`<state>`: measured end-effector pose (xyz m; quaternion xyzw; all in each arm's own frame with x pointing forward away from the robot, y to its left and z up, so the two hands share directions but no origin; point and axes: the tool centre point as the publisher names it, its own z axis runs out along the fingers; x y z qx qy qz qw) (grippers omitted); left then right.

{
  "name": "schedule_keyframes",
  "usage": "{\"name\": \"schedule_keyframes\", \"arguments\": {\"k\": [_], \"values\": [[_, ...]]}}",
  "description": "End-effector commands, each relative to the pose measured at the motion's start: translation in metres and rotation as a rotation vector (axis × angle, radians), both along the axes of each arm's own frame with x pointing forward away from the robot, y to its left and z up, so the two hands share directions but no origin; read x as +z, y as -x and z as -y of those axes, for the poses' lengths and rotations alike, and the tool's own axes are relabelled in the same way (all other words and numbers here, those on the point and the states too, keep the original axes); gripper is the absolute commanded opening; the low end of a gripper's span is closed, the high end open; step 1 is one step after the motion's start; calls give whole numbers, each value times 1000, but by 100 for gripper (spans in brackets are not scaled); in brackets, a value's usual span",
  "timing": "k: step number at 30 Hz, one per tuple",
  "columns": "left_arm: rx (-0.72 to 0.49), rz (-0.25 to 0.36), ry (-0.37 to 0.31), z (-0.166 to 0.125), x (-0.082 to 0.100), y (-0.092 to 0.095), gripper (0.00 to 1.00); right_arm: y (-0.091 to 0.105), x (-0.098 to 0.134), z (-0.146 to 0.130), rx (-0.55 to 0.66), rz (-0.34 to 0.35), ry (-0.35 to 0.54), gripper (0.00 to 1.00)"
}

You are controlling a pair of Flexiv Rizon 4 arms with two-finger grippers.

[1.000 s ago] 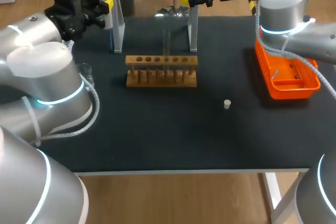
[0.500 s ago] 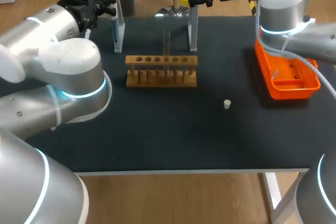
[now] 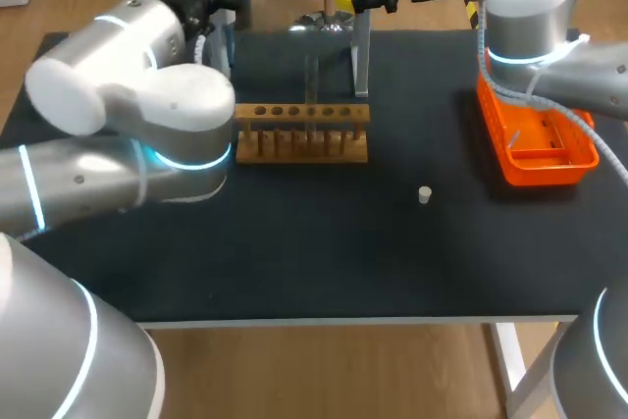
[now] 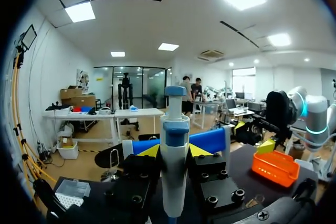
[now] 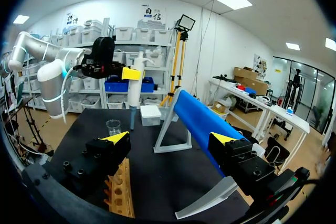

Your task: Invert the test tube, pick up the pipette, mount the tip to pipette, aspirate from beaker and dispense into the tube, eject the tip, return the pipette, and cap with the stopper.

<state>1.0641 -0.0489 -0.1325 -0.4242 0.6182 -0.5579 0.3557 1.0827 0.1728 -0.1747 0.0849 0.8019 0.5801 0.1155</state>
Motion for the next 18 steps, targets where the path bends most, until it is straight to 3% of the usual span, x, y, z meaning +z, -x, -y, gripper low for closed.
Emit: {"name": "schedule_keyframes", "arguments": {"k": [1,18], "values": [[122,-32,-25,10,3,-21,0,0,1,1,1,-1,1,100],[169,-141,-57,4,-16,-60,0,0,1,1,1,-1,1,100]]}}
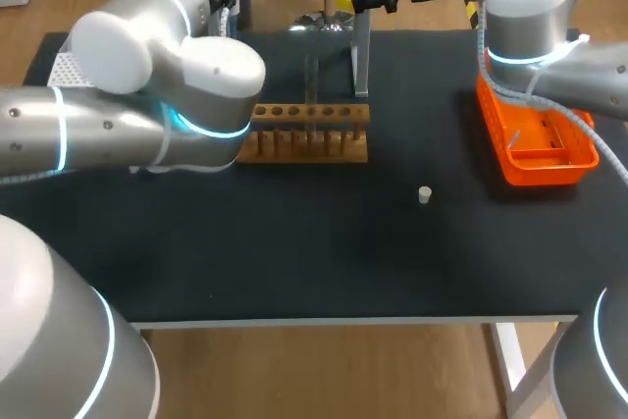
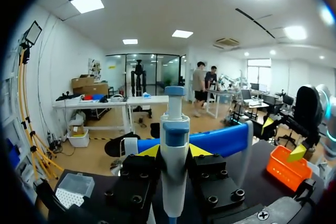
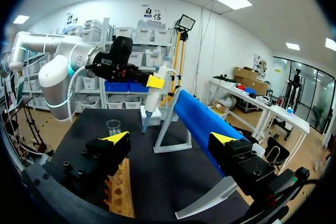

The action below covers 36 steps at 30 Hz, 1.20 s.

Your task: Invert the test tube, pick up the pipette, mount the tip to pipette, aspirate from beaker and dispense into the tube, eject the tip, return the pipette, and cap with the stopper.

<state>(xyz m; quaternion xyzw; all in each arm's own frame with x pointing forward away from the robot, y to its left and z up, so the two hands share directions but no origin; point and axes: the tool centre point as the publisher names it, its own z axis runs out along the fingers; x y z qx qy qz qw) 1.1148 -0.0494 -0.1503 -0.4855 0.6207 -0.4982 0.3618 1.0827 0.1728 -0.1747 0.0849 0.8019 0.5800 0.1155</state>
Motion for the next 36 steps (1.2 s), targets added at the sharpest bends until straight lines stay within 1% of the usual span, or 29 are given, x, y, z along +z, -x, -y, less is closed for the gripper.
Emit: {"name": "schedule_keyframes", "arguments": {"k": [1,12,18,30,36], "values": [[49,-40,-23,3,2,-12,0,0,1,1,1,-1,1,100],[40,-98,-51,2,-7,-32,0,0,1,1,1,-1,1,100],[34,-132,-62,2,-11,-39,0,0,1,1,1,-1,1,100],[34,-206,-73,-3,-19,-45,0,0,1,1,1,-1,1,100],[29,-230,-83,-5,-21,-47,0,0,1,1,1,-1,1,100]]}}
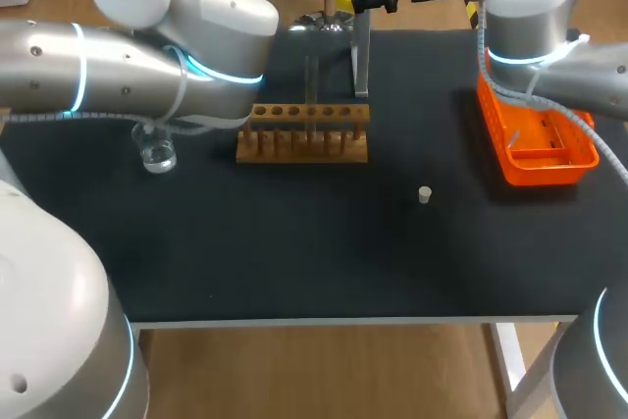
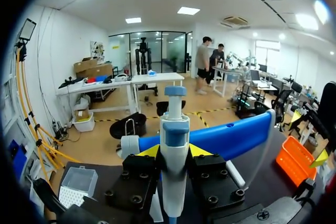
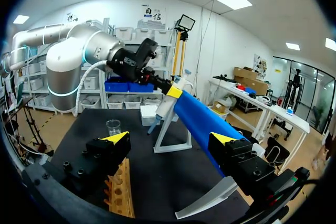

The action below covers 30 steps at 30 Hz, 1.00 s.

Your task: Invert the test tube, pick up the pipette, mount the tip to pipette, aspirate from beaker and dispense into the tube, eject the tip, return the pipette, and cap with the stopper.

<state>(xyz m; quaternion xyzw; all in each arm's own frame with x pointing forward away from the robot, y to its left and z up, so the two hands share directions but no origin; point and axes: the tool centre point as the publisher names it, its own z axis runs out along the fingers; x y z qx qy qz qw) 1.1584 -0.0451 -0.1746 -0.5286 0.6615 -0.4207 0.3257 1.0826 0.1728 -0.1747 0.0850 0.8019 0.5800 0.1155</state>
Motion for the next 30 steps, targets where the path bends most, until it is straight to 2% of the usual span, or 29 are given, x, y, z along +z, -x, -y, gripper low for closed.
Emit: {"name": "schedule_keyframes", "arguments": {"k": [1,10,19,30], "values": [[-5,-41,-12,-1,3,-4,0,0,1,1,2,-1,1,100],[-6,-94,-14,-3,-2,-7,0,0,1,1,2,-1,1,100],[-5,-113,-14,-2,-8,-7,0,0,1,1,2,-1,1,100],[-11,-84,-2,2,-15,-1,0,0,1,1,2,-1,1,100]]}}
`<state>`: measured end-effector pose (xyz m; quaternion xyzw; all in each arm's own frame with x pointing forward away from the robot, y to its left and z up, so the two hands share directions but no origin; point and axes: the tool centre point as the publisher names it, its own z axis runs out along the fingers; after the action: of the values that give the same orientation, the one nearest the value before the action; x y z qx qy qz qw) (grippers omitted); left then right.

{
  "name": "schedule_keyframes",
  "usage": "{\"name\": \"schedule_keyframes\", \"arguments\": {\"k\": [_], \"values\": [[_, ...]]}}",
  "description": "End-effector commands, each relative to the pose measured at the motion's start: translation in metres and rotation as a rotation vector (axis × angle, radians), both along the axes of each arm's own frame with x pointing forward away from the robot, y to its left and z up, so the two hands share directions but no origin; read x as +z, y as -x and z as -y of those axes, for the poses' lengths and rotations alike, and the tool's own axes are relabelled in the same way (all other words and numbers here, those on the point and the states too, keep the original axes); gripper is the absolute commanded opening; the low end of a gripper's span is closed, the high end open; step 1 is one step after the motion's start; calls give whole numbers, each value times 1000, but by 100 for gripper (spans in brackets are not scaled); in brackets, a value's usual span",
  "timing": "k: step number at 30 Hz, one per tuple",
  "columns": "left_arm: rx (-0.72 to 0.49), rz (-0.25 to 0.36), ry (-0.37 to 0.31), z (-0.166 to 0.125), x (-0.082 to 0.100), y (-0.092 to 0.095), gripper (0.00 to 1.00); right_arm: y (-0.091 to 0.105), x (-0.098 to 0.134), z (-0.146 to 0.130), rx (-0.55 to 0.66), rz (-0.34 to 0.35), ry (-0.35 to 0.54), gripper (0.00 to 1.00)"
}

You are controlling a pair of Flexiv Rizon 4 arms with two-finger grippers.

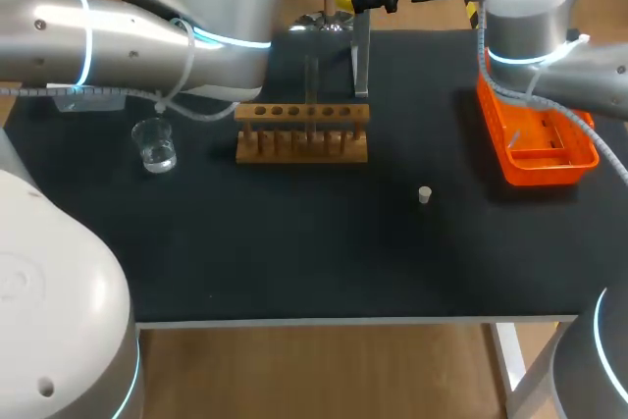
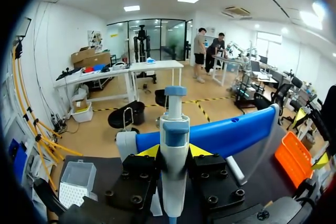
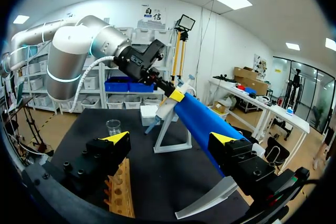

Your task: Invert the test tube, pick up the pipette, mount the tip to pipette, aspirate from beaker and dispense into the tube, eject the tip, return the pipette, and cap with the stopper.

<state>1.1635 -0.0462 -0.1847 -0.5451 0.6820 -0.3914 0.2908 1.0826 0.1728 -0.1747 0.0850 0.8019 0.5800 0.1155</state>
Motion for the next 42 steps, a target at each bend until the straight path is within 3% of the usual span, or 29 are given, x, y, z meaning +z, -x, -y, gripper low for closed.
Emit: {"name": "schedule_keyframes", "arguments": {"k": [1,7,32,33,34,35,36,42], "values": [[1,18,7,1,-6,4,0,0,1,1,2,-1,1,100],[11,54,17,2,-11,7,0,0,1,1,2,-1,1,100],[21,45,31,6,-23,2,0,0,1,1,2,-1,1,100],[21,43,31,6,-23,2,5,0,1,1,2,-1,1,100],[22,41,31,7,-23,2,30,0,1,1,2,-1,1,100],[22,39,32,7,-24,2,85,0,1,1,2,-1,1,100],[22,37,33,7,-24,2,100,0,1,1,2,-1,1,100],[16,33,34,9,-23,6,100,0,1,1,2,-1,1,100]]}}
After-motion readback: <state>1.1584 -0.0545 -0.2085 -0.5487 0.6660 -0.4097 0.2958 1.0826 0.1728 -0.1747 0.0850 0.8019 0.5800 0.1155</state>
